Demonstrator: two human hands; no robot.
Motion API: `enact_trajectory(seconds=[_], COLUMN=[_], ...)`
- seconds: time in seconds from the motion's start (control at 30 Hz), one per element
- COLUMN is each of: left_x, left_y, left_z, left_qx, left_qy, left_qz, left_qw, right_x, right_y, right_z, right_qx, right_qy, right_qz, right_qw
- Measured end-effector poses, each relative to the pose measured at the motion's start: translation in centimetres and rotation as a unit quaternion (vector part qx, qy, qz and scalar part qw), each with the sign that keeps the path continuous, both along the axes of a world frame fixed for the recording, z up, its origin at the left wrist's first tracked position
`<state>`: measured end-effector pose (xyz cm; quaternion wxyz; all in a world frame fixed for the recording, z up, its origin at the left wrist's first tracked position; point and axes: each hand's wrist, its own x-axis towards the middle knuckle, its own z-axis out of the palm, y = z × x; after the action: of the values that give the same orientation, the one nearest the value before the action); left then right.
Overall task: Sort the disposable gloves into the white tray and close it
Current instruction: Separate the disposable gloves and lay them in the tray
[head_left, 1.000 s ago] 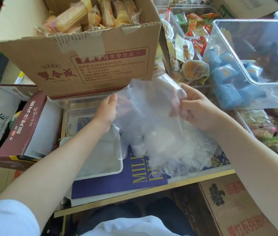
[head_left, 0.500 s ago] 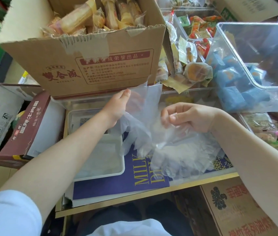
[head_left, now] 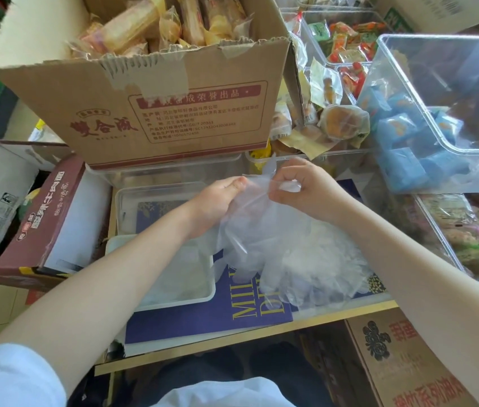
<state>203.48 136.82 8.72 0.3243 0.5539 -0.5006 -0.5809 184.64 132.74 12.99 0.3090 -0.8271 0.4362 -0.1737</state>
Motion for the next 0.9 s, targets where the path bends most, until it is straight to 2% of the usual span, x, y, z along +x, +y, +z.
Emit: enact_trajectory(seconds=[0.2, 0.27, 0.37, 0.53, 0.63, 0.7, 0.73, 0.8, 0.83, 0.9], left_x=[-0.6, -0.7, -0.4, 0.4, 0.7, 0.7, 0.7, 0.7, 0.5, 0.1], left_y=[1.1, 1.3, 1.8, 2.5, 2.6, 2.6, 2.6, 2.6, 2.5, 2.4], left_z=[1.6, 1.8, 1.8, 0.4, 0.0, 0.2, 0.1, -0.5, -0.9, -2.1], left_qx=[-0.016, -0.028, -0.036, -0.058, -0.065, -0.058, -0.051, -0.037, -0.030, -0.021], left_qy=[0.051, 0.055, 0.043, 0.011, 0.024, 0.061, 0.085, 0.127, 0.134, 0.096], left_qz=[-0.029, -0.034, -0.015, -0.044, -0.033, -0.007, 0.016, 0.056, 0.071, 0.089], left_qw=[0.998, 0.998, 0.998, 0.997, 0.997, 0.996, 0.995, 0.990, 0.988, 0.991], right_x=[0.0, 0.0, 0.0, 0.0, -1.4, -3.2, -4.4, -5.7, -5.9, -5.9], right_y=[0.0, 0.0, 0.0, 0.3, -0.4, -0.6, -0.7, -0.4, 0.0, 0.5], right_z=[-0.1, 0.1, -0.1, -0.2, 0.0, -0.2, -0.9, -2.5, -3.3, -5.2], right_qx=[-0.069, -0.065, -0.029, 0.048, 0.156, 0.275, 0.340, 0.445, 0.477, 0.512], right_qy=[0.052, 0.070, 0.049, -0.037, -0.017, -0.043, -0.101, -0.244, -0.290, -0.300], right_qz=[0.032, 0.018, 0.000, -0.050, -0.059, -0.043, -0.034, -0.059, -0.085, -0.144], right_qw=[0.996, 0.995, 0.998, 0.997, 0.986, 0.959, 0.934, 0.859, 0.825, 0.792])
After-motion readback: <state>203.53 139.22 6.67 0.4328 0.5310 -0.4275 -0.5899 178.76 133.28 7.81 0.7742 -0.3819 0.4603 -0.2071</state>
